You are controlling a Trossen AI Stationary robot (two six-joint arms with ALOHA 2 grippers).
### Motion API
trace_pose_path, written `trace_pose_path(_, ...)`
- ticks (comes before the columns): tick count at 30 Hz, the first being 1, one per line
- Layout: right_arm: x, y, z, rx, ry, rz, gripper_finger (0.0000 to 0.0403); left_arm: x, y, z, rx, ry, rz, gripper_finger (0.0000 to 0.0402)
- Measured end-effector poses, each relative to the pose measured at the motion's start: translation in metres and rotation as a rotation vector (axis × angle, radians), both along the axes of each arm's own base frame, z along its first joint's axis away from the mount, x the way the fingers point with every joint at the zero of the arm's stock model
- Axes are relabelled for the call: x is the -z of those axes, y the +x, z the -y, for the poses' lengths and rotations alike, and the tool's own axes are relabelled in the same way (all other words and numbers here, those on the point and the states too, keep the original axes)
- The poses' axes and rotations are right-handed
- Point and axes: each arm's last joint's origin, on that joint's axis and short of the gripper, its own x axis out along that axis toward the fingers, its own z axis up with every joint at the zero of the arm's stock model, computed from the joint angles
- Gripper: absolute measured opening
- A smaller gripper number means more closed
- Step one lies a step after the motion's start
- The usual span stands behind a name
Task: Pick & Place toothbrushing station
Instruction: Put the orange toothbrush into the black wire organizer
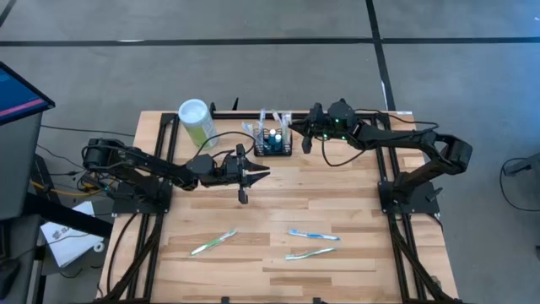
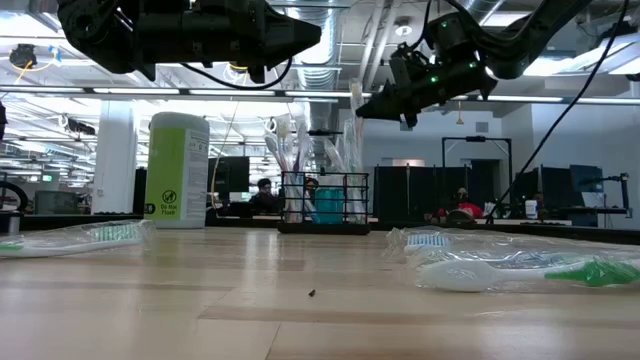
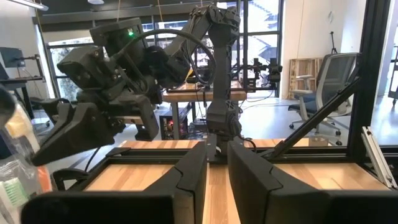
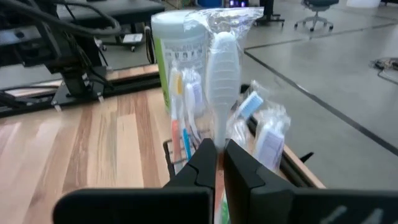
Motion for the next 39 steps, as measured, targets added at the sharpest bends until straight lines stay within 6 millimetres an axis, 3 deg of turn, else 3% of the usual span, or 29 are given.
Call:
trace_pose_path(11,0.002,0.000,-0.002,-0.006,-0.005,-0.006,0.0001,0.000,0.000,0.000,0.000,0.000,-0.001,0.0058)
trace_pose_path(28,0.040,0.016,0.005,-0.027,0.036,-0.051,0.0001,0.000,0.000,0.000,0.001,0.000,-0.002,0.0058)
trace_pose_path(39,0.041,0.016,0.005,-0.026,0.041,-0.056,0.0001,0.001,0.000,0.000,0.004,-0.023,-0.003,0.0058)
